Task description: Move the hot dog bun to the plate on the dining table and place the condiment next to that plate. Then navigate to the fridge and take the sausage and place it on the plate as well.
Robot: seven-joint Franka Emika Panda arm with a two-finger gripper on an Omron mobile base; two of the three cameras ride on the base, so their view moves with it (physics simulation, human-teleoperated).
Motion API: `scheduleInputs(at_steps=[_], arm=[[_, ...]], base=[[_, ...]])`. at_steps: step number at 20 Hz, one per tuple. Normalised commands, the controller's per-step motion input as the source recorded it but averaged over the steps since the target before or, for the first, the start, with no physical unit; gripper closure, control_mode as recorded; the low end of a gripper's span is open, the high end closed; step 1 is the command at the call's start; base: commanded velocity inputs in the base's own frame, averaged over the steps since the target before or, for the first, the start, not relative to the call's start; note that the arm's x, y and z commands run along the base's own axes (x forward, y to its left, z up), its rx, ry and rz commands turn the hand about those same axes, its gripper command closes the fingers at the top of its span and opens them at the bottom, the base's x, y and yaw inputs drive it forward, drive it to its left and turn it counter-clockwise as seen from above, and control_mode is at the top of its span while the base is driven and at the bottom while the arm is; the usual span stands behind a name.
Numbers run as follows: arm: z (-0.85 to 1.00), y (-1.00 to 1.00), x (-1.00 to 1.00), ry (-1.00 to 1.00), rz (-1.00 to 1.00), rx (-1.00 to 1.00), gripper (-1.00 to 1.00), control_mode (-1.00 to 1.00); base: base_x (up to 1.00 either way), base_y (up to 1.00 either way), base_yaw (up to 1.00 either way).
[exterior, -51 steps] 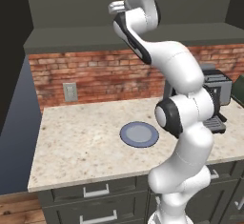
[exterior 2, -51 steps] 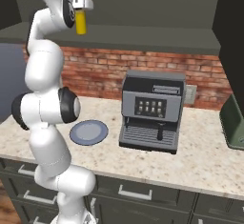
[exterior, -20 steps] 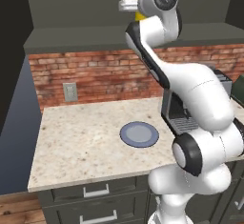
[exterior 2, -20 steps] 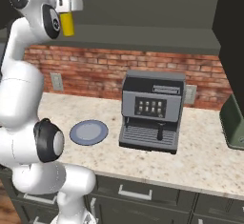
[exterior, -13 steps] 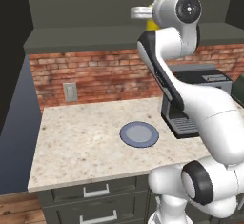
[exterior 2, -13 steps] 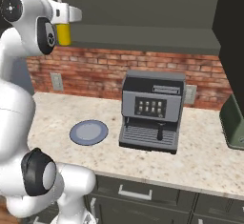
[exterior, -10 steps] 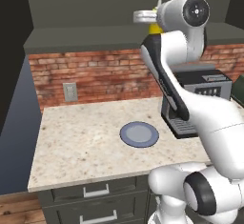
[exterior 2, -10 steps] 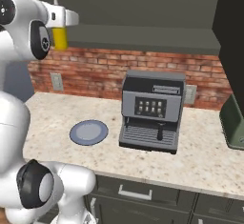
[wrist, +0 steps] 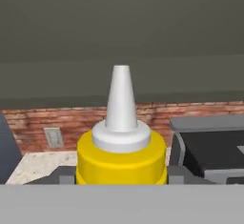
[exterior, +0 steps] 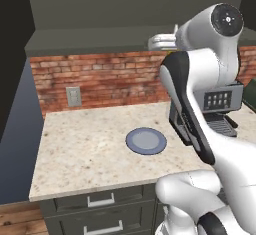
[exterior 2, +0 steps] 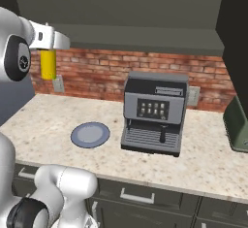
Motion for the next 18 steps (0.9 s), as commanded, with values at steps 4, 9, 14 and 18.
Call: scheduleInputs(at_steps=[4,9,14,18], arm=[[-0.92,0.0,-0.33,0.2,0.0,0.0,1.0,-1.0],[-0.15,0.0,-0.09,0.02,0.0,0.0,1.0,1.0],[0.0,0.0,0.0,0.0,0.0,0.0,1.0,1.0],[0.0,0.0,0.0,0.0,0.0,0.0,1.0,1.0]], base=[[0.0,0.0,0.0],[-0.74,0.0,-0.02],[-1.0,0.02,0.04],[-0.9,0.13,0.65]])
